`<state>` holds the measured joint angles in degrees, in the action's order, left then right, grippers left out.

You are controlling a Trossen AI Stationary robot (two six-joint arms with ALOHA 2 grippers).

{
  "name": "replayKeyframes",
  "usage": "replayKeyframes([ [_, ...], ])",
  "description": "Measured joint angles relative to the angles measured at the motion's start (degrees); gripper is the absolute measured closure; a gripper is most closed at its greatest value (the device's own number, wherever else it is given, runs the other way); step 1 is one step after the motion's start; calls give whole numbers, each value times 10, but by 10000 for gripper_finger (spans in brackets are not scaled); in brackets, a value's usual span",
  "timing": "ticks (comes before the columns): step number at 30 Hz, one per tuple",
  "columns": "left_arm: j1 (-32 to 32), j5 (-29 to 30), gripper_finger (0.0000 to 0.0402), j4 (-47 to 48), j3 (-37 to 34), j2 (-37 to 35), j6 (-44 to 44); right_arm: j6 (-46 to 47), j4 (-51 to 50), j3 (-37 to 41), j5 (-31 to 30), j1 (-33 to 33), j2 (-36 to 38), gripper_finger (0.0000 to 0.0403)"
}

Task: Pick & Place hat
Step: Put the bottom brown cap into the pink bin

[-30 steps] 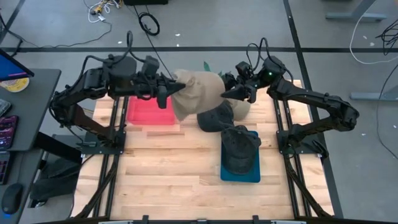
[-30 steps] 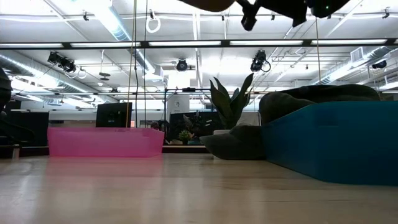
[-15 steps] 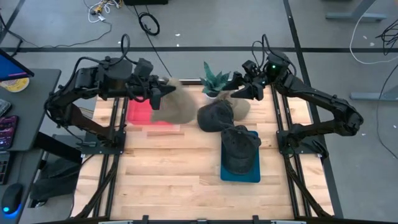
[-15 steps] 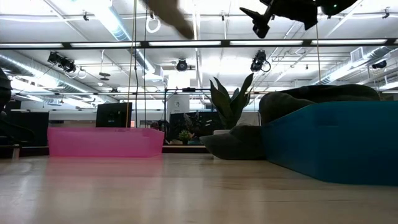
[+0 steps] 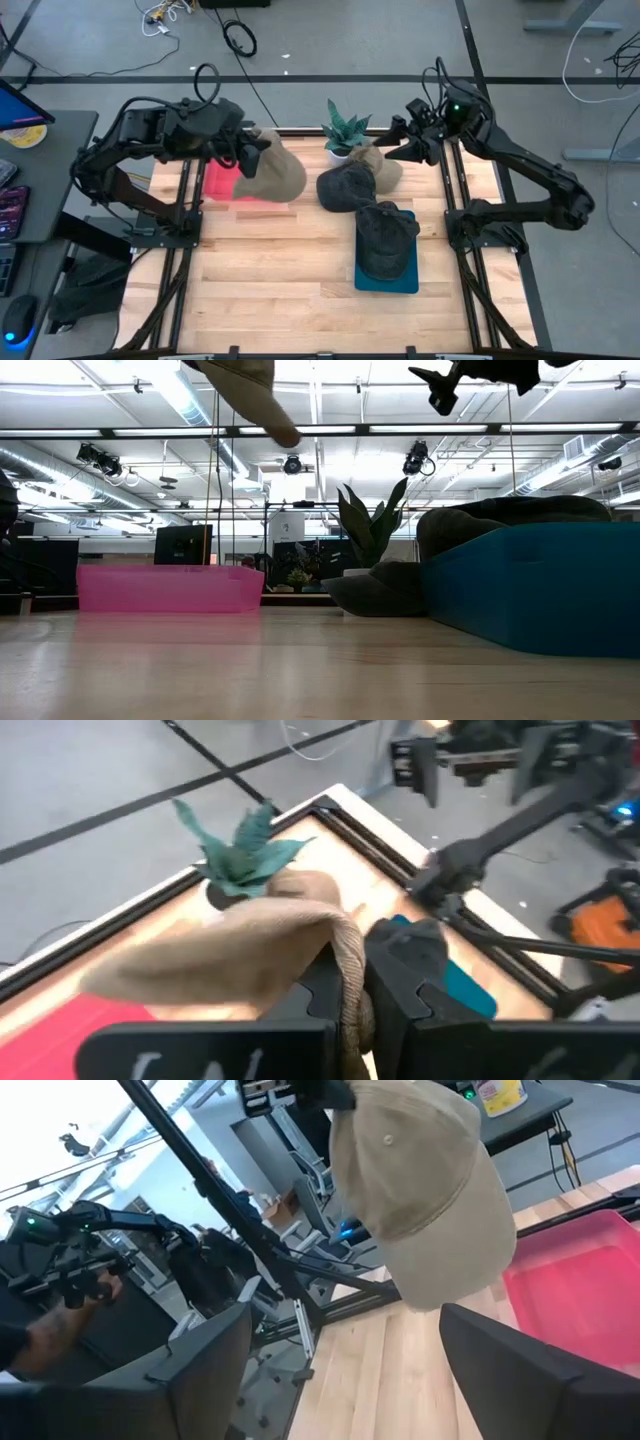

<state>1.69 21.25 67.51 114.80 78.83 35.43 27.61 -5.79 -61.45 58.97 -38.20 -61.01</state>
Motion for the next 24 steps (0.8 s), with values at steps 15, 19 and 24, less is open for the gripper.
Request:
replayKeyframes([
  [15,12,18,377,-136,-254,-81,53,-11,-8,0,-4,0,3,80],
  [19,34,18,377,-179,-331,-135,62,-11,-13,0,-4,2,3,80],
  [24,77,20,377,-199,-404,-197,45,-11,-16,0,-4,2,3,80],
])
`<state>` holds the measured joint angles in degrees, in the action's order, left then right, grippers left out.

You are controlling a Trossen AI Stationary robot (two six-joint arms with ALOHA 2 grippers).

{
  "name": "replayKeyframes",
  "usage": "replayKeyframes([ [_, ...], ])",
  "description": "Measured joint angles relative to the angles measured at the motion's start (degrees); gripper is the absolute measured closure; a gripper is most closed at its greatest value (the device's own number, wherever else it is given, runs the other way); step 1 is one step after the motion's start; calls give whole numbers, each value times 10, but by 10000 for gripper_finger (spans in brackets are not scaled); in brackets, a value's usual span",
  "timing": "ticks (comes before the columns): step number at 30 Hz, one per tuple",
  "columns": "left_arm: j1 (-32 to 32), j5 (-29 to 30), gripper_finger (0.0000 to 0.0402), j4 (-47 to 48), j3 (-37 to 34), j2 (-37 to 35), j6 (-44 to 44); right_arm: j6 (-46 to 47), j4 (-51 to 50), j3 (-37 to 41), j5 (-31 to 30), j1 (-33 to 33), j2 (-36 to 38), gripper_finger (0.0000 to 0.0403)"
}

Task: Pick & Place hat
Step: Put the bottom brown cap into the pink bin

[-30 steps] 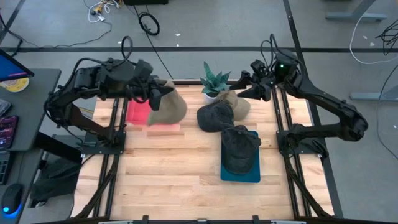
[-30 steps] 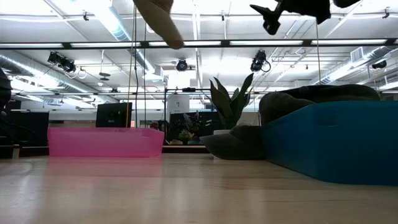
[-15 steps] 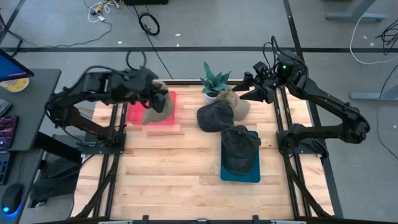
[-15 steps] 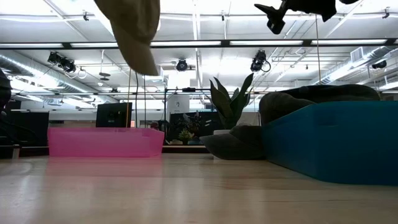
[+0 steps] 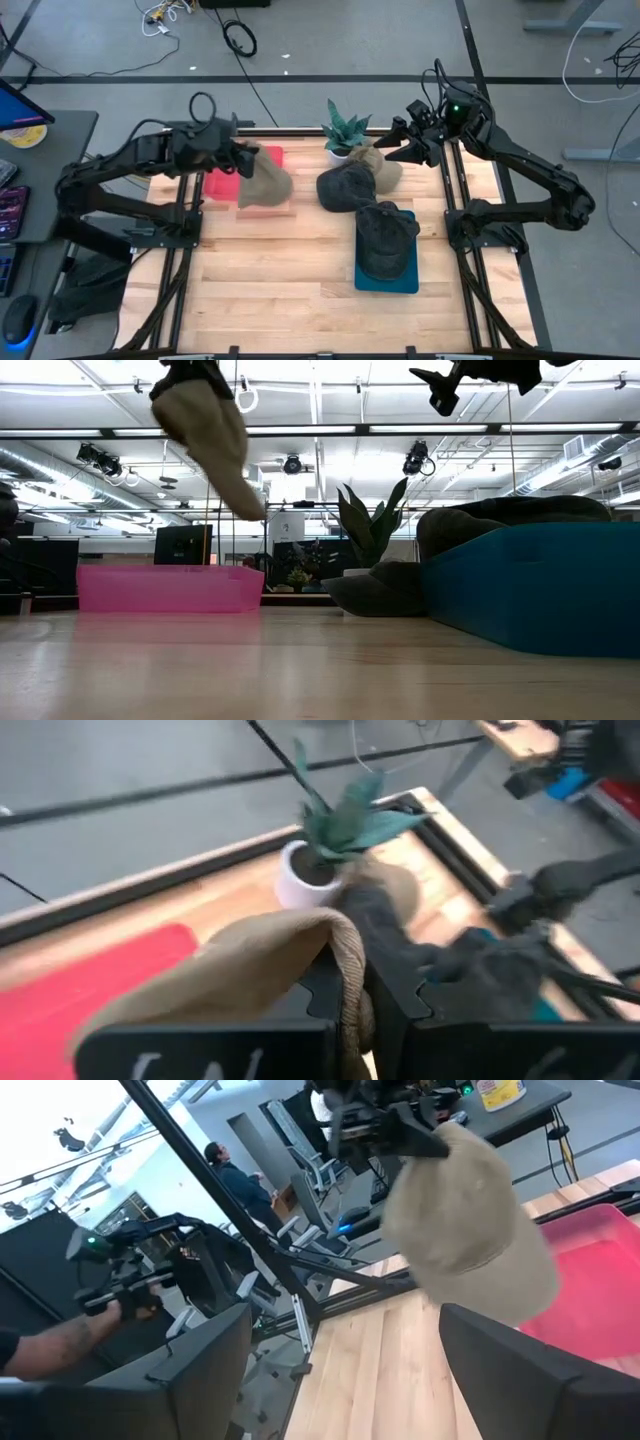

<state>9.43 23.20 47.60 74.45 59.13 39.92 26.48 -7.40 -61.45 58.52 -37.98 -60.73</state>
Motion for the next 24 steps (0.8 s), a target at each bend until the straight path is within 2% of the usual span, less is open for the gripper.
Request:
replayKeyframes([
  [10,78,-20,377,-38,-100,-68,-84,4,0,0,-13,6,0,80],
  [15,121,-42,377,-46,-147,-68,-108,5,1,0,-35,17,0,80],
  [19,156,-48,377,-95,-187,-69,-125,11,1,0,-41,24,-1,80],
  [24,198,-92,377,-149,-219,-69,-147,16,1,0,-56,31,-1,80],
])
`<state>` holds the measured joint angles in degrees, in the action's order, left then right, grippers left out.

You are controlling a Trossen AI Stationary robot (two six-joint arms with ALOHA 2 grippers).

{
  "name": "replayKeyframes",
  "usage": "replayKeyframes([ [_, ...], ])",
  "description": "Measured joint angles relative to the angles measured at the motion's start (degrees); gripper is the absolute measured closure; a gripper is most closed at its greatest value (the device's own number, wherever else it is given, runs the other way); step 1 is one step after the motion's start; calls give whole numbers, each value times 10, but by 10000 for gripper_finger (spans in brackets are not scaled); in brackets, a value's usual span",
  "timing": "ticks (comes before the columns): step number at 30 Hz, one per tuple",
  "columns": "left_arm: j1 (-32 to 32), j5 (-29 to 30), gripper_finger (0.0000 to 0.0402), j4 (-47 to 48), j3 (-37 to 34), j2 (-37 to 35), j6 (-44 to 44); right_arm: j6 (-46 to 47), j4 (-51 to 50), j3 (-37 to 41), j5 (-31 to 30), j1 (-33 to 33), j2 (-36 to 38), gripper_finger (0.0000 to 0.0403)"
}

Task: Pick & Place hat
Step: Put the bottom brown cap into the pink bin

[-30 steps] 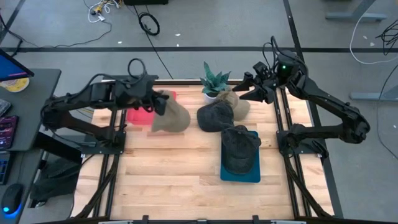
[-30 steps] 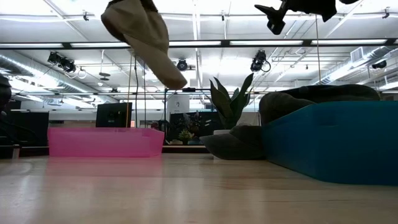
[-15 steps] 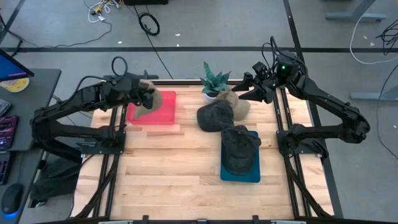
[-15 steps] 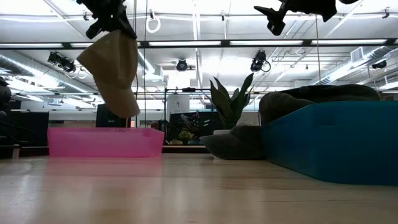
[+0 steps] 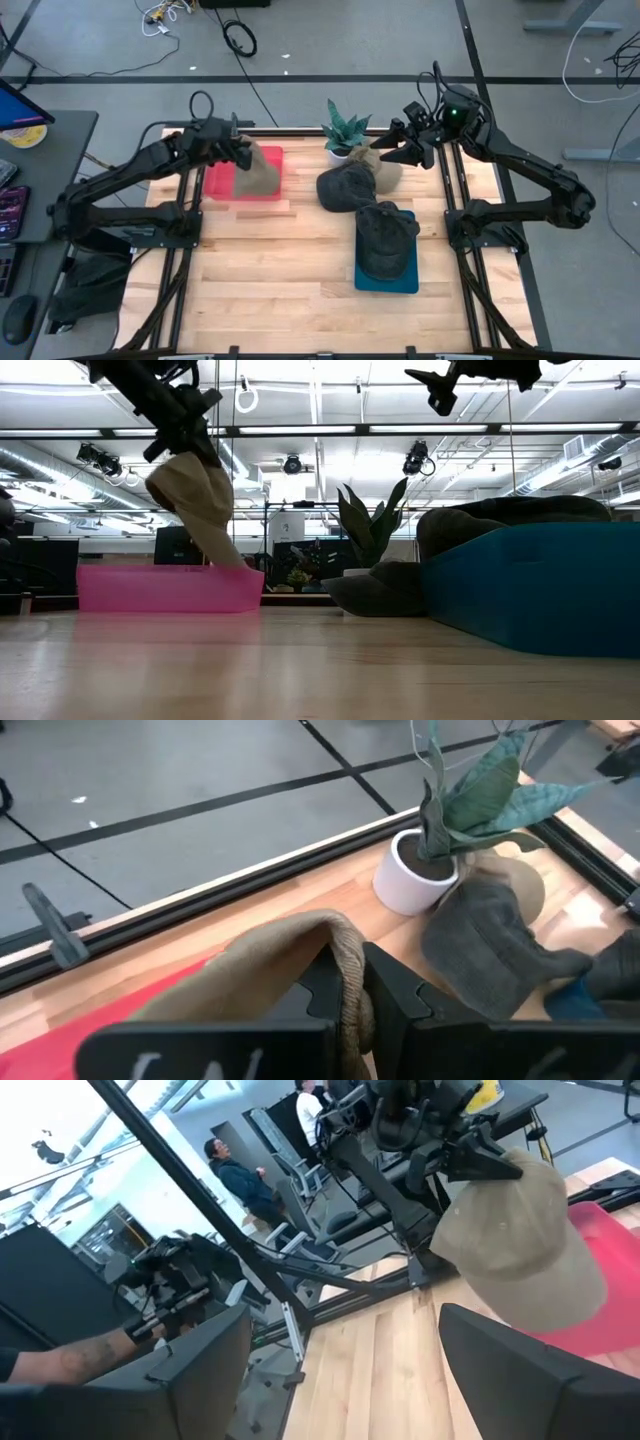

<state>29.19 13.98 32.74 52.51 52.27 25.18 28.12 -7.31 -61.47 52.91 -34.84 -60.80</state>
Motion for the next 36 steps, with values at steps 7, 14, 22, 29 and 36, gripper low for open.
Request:
replayKeyframes([
  [7,42,-40,377,-15,-25,0,-48,3,0,0,-19,9,0,80],
  [14,81,-109,377,-16,-47,0,-64,3,0,0,-30,13,0,80],
  [22,103,-135,377,-7,-76,0,-90,6,0,0,-41,13,0,80],
  [29,137,-156,377,-22,-118,0,-92,14,0,0,-45,13,0,80],
  [36,183,-157,377,-30,-157,0,-64,20,0,0,-60,13,0,80],
])
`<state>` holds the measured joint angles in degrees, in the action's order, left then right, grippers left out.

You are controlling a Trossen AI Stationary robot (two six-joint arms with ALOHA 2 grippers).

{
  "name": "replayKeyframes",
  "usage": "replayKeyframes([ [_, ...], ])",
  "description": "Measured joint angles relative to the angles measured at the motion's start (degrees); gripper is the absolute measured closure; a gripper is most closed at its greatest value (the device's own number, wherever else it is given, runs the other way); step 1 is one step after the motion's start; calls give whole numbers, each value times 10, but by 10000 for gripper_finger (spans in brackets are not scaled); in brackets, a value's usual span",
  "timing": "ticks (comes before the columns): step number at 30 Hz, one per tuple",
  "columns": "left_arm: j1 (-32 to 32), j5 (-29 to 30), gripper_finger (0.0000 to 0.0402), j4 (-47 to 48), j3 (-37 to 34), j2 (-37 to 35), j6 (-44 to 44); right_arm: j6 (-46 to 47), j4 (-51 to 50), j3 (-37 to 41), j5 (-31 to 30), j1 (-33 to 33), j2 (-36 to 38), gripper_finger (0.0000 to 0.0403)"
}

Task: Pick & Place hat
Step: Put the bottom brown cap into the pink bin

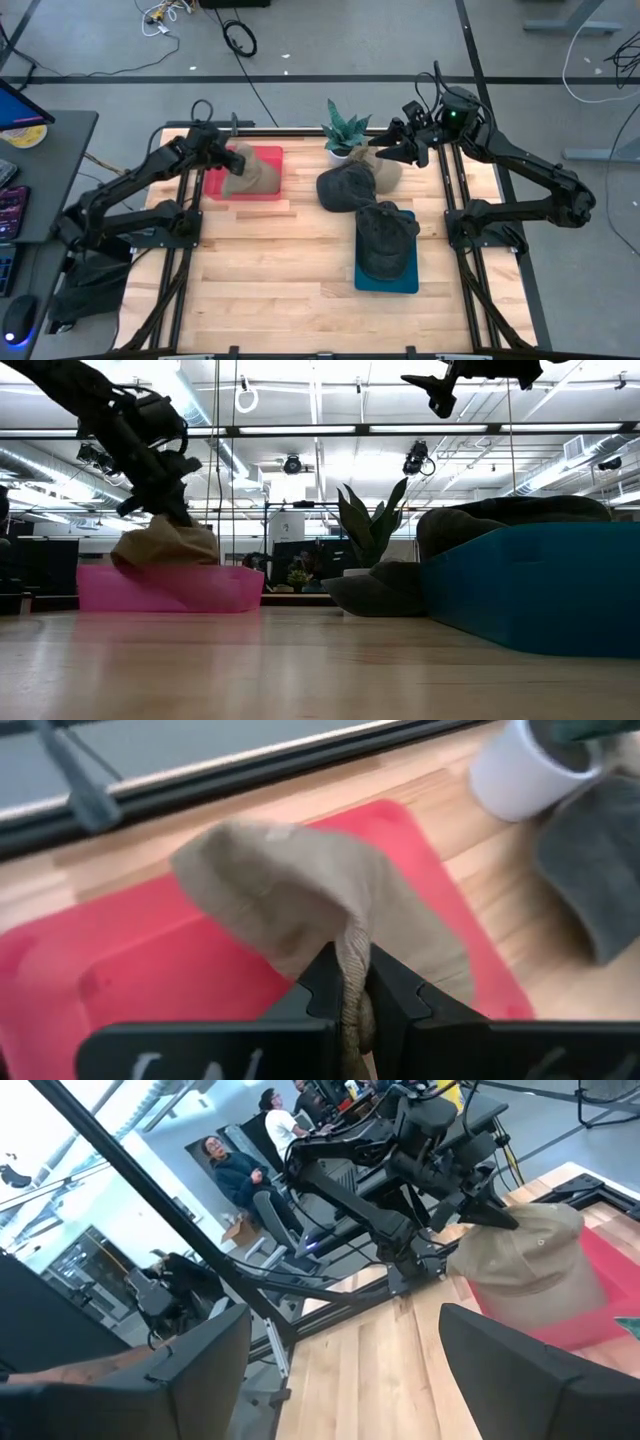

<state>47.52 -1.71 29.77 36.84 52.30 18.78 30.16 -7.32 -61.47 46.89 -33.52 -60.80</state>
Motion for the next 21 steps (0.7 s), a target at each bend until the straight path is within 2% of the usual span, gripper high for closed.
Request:
replayKeyframes([
  [6,48,1,377,3,-26,0,58,9,0,0,-3,0,0,80],
  [10,68,0,377,4,-31,1,65,9,0,0,-11,0,0,80],
  [14,70,-1,377,-24,-31,1,72,9,0,0,-11,0,0,80],
  [18,64,-34,377,-87,-31,2,76,8,0,0,-16,0,0,80],
  [21,54,-36,377,-104,-31,2,80,7,1,0,-20,0,0,80],
])
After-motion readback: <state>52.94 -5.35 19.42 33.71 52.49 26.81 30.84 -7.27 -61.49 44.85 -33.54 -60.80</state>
